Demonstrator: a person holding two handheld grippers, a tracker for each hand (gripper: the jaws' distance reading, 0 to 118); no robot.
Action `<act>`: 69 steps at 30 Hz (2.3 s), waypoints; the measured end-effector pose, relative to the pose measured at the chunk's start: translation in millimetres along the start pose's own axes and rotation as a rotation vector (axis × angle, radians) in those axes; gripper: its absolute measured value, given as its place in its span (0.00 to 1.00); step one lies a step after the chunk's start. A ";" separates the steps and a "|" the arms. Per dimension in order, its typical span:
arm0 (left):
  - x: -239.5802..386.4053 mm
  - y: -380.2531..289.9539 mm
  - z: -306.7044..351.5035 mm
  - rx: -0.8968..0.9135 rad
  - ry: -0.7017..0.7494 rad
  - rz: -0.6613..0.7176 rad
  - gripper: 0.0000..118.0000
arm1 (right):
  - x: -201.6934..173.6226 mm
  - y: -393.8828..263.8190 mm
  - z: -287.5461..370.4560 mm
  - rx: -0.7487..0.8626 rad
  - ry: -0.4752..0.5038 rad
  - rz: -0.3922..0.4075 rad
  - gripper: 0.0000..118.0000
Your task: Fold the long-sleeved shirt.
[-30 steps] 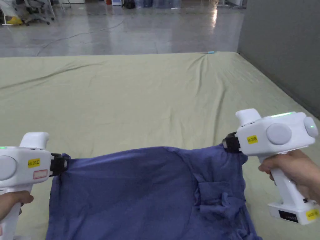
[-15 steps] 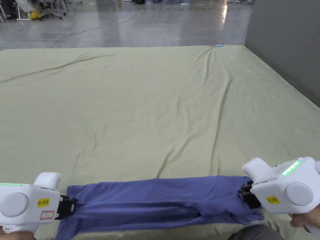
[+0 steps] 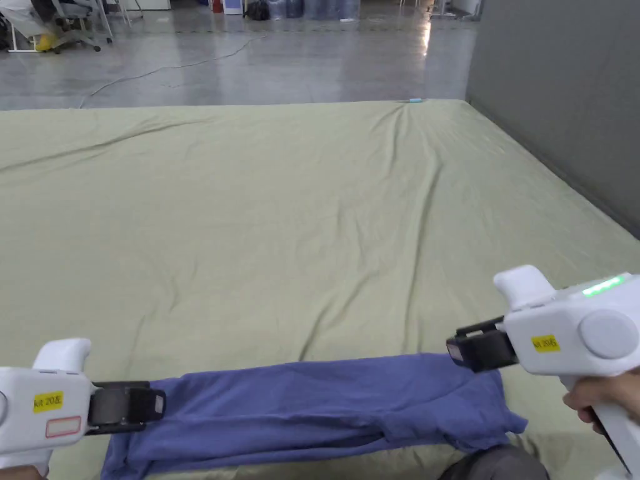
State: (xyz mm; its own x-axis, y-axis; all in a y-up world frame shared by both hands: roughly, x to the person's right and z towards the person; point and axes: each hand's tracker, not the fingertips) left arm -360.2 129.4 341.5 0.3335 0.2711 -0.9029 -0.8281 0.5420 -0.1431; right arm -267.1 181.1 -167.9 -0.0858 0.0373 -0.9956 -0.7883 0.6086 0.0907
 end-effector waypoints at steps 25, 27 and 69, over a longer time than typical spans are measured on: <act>-101.0 -20.8 -44.0 -0.028 -0.345 0.470 0.87 | -112.2 2.5 -31.4 0.070 0.048 -0.176 0.00; -107.9 -29.8 -58.4 -0.077 -0.419 0.505 0.87 | -120.1 2.2 -33.2 0.063 0.075 -0.189 0.00; -108.6 -12.1 27.4 0.274 -0.272 0.433 0.04 | -90.7 4.8 -11.6 0.145 0.073 -0.301 0.00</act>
State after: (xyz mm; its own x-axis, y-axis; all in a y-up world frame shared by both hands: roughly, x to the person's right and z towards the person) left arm -374.0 115.2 452.4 0.1241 0.6894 -0.7137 -0.7802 0.5122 0.3591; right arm -270.2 171.4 -76.9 0.0907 -0.2148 -0.9724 -0.6906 0.6899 -0.2168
